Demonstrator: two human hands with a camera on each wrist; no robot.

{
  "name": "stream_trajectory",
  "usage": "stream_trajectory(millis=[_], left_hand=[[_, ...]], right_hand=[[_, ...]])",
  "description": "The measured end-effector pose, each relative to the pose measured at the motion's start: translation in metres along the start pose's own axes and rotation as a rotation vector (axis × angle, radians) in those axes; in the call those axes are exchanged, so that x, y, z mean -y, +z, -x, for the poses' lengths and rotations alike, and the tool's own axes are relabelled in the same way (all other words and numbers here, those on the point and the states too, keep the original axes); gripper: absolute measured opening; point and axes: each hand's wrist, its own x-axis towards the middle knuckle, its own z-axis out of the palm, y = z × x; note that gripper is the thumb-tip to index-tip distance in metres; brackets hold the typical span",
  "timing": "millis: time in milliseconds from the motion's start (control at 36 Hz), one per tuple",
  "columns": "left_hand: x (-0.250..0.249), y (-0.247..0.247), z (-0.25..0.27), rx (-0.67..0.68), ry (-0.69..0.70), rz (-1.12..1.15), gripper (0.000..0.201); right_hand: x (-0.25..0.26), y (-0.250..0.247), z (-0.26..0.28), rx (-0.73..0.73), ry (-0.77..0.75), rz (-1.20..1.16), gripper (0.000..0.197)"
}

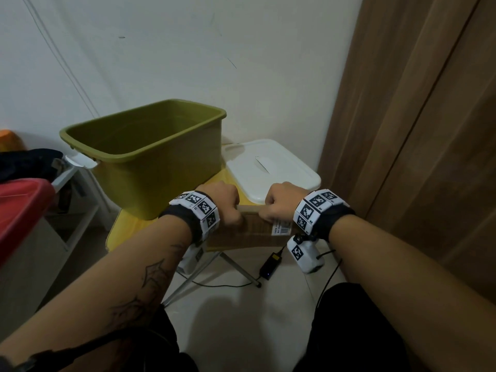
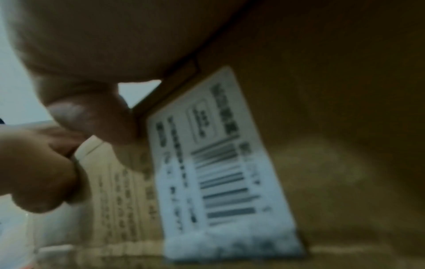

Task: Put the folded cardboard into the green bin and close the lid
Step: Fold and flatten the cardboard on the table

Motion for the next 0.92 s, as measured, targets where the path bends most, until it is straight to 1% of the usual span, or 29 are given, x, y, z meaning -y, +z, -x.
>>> stream_trajectory(millis=[56,139,194,250,305,389,416,472,583,666,750,833,916], left_hand=[[0.003,-0.001,-0.006,-0.033,0.038,-0.046,0.043],[0.010,-0.001,-0.016,-0.074,0.140,-0.110,0.047],[0.013,0.002,-0.021,-0.100,0.177,-0.139,0.052],[0.016,0.008,-0.027,-0.147,0.186,-0.168,0.055],[0.021,0.018,-0.035,-0.199,0.180,-0.177,0.059],[0.028,0.040,-0.050,-0.275,0.170,-0.219,0.067],[0.030,0.050,-0.053,-0.271,0.152,-0.235,0.073],[0.031,0.073,-0.058,-0.232,0.108,-0.195,0.082],[0.030,0.107,-0.063,-0.131,0.048,-0.069,0.078],[0.029,0.110,-0.062,-0.053,0.037,-0.035,0.075],[0.030,0.107,-0.062,-0.011,0.040,-0.028,0.074],[0.027,0.107,-0.059,0.001,0.029,-0.013,0.073],[0.016,0.105,-0.046,-0.010,0.007,0.029,0.065]], right_hand=[[-0.002,-0.002,-0.006,-0.041,-0.031,0.048,0.033],[-0.003,-0.005,-0.017,-0.074,-0.055,0.151,0.041],[-0.005,-0.007,-0.024,-0.086,-0.063,0.211,0.053],[-0.009,-0.007,-0.032,-0.099,-0.058,0.274,0.067],[-0.015,-0.005,-0.040,-0.123,-0.055,0.326,0.075],[-0.028,0.005,-0.050,-0.123,-0.022,0.393,0.077],[-0.034,0.011,-0.053,-0.115,-0.003,0.405,0.077],[-0.044,0.025,-0.060,-0.110,0.026,0.419,0.077],[-0.053,0.057,-0.069,-0.107,0.066,0.430,0.083],[-0.057,0.068,-0.070,-0.068,0.108,0.396,0.084],[-0.059,0.068,-0.070,-0.032,0.120,0.387,0.084],[-0.058,0.070,-0.066,-0.038,0.135,0.387,0.083],[-0.057,0.072,-0.063,-0.037,0.149,0.381,0.082]])
